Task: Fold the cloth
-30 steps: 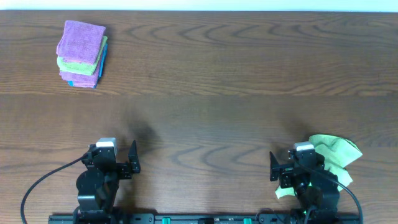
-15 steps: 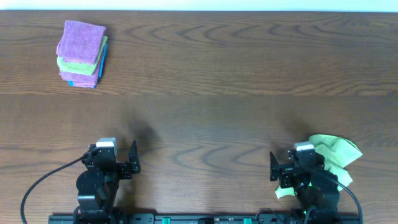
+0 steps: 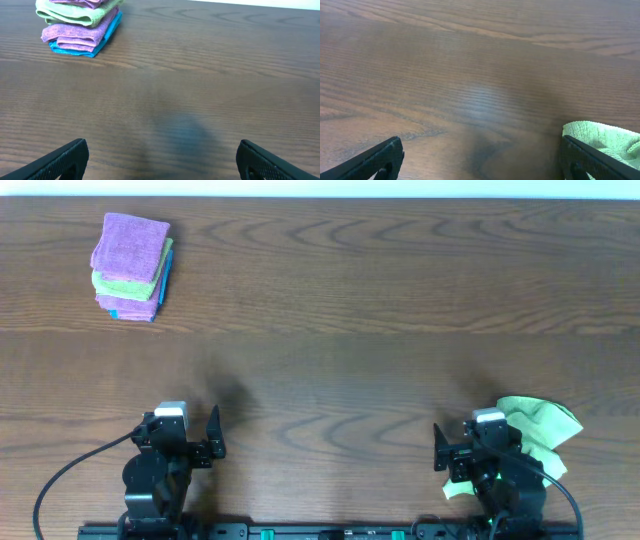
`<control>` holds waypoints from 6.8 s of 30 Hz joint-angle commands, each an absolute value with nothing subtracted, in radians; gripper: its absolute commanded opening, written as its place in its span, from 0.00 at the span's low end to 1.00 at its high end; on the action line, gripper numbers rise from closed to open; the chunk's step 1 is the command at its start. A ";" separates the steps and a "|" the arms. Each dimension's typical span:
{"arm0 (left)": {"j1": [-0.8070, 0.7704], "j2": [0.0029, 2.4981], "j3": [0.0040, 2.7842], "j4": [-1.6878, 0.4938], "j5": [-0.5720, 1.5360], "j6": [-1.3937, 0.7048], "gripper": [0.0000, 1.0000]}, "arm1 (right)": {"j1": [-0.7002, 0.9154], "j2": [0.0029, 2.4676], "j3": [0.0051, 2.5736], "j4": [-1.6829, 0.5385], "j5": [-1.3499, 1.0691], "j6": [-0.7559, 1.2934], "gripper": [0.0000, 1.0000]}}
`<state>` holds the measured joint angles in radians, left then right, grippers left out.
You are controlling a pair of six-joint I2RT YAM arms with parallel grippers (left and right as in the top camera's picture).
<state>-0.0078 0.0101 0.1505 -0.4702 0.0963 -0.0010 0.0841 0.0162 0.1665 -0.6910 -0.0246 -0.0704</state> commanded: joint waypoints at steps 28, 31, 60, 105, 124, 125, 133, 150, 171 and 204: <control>-0.005 0.004 0.133 -0.471 0.078 -0.007 0.95 | 0.074 0.097 0.157 -0.506 -0.115 0.807 0.99; -0.005 0.004 0.133 -0.471 0.078 -0.007 0.95 | 0.074 0.219 0.175 -0.471 -0.116 0.765 0.99; -0.005 0.004 0.133 -0.471 0.078 -0.007 0.95 | -0.028 1.476 0.912 -1.076 0.312 0.525 0.99; -0.005 0.004 0.133 -0.471 0.078 -0.007 0.95 | -0.102 1.476 1.055 -0.944 -0.324 0.336 0.02; -0.005 0.004 0.133 -0.471 0.078 -0.007 0.96 | -0.303 1.477 0.952 -1.123 0.176 0.511 0.71; -0.005 0.004 0.133 -0.471 0.078 -0.007 0.95 | -0.317 1.478 0.931 -1.112 0.165 0.511 0.72; -0.005 0.004 0.133 -0.471 0.078 -0.007 0.95 | -0.334 1.478 0.794 -1.010 0.136 0.508 0.49; -0.005 0.004 0.133 -0.471 0.078 -0.007 0.95 | -0.001 1.477 1.119 -0.932 -0.481 0.403 0.02; -0.005 0.004 0.133 -0.471 0.078 -0.007 0.95 | 0.243 1.478 1.658 -1.128 -0.451 0.265 0.99; -0.005 0.004 0.133 -0.471 0.078 -0.007 0.95 | 0.445 1.996 1.235 -0.369 -0.376 -0.096 0.71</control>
